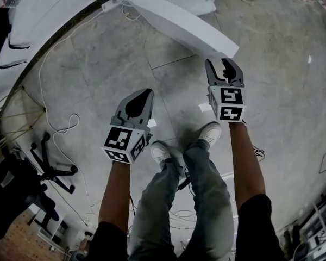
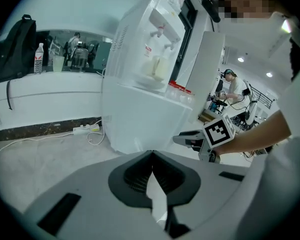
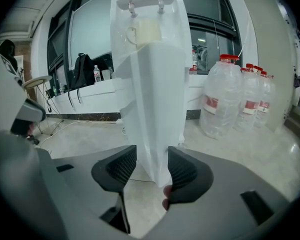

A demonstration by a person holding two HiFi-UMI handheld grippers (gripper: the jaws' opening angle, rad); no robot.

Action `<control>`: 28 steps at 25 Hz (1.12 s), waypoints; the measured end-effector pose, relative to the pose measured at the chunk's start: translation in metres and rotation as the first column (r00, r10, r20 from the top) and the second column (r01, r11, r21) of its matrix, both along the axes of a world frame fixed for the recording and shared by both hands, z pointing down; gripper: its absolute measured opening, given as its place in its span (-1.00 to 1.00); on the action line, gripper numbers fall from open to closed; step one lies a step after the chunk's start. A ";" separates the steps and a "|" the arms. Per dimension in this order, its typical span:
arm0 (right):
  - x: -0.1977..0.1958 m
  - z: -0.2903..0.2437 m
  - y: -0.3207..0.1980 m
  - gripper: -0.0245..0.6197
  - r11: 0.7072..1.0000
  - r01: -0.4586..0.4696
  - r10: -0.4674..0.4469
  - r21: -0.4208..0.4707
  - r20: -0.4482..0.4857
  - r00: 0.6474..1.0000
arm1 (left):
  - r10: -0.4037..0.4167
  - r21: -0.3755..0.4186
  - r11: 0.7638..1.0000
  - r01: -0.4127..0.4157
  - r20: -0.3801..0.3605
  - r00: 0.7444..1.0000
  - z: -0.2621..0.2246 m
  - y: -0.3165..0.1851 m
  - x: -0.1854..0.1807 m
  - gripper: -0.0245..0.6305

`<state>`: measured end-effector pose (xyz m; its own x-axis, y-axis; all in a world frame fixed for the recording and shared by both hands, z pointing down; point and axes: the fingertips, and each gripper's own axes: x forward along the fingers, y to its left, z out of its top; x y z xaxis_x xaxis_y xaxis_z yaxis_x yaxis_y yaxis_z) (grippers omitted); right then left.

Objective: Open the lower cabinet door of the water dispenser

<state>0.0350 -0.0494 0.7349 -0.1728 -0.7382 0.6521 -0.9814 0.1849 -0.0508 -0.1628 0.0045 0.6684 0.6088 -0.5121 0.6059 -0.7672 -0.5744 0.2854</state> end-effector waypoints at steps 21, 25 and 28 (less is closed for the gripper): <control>-0.108 -0.002 0.066 -0.31 0.990 0.112 -0.110 -0.091 0.033 0.993 | 0.004 0.001 1.000 -0.004 -0.020 1.000 -0.026 0.040 -0.061 -0.89; -0.124 -0.001 0.074 -0.31 0.981 0.167 -0.165 -0.101 0.028 0.986 | -0.005 -0.001 1.000 0.005 -0.021 1.000 -0.028 0.045 -0.067 -0.89; -0.132 0.000 0.077 -0.32 0.976 0.192 -0.189 -0.105 0.033 0.981 | -0.011 0.000 1.000 0.011 -0.018 1.000 -0.028 0.047 -0.070 -0.89</control>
